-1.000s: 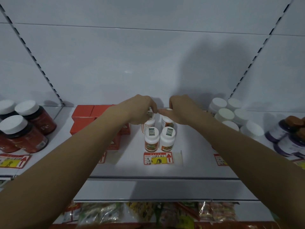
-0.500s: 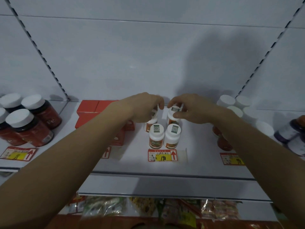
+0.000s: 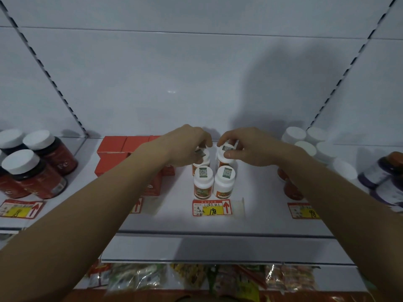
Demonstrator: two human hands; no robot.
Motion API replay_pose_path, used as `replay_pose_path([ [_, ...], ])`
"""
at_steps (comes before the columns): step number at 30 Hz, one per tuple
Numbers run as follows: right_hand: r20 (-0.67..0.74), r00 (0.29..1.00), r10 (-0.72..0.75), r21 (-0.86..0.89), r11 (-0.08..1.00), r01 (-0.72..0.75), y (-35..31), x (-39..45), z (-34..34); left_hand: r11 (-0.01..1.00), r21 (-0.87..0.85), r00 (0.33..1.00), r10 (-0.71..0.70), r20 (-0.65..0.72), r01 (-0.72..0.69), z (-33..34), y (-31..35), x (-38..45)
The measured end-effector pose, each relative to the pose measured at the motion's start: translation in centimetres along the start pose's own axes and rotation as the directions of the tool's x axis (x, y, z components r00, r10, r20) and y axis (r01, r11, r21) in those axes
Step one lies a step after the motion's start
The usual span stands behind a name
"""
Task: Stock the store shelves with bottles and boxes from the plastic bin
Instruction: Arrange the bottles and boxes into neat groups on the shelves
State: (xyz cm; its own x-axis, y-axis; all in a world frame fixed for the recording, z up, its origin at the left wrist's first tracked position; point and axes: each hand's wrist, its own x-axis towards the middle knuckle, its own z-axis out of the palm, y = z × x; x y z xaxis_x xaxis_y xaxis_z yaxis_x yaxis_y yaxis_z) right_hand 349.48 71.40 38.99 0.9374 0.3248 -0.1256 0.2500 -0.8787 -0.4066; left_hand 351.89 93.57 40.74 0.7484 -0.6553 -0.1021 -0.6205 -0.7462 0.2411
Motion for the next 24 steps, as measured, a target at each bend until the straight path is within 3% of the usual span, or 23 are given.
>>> replay_pose_path([
  [16, 0.012, 0.999, -0.034, 0.073, 0.997, 0.033, -1.2, -1.0, 0.7, 0.994, -0.099, 0.999, -0.036, -0.002, 0.035, 0.2, 0.1, -0.8],
  [22, -0.043, 0.999, 0.016, 0.226, 0.974, -0.006, -0.4, -2.7, 1.3, 0.994, -0.107, 0.999, -0.029, -0.018, 0.027, -0.2, 1.0, -2.7],
  [24, 0.01, 1.0, 0.021, 0.245, 0.969, -0.023, -0.1, -3.3, 1.5, 0.994, -0.094, 0.999, -0.046, 0.029, 0.048, -0.2, 1.4, -3.2],
])
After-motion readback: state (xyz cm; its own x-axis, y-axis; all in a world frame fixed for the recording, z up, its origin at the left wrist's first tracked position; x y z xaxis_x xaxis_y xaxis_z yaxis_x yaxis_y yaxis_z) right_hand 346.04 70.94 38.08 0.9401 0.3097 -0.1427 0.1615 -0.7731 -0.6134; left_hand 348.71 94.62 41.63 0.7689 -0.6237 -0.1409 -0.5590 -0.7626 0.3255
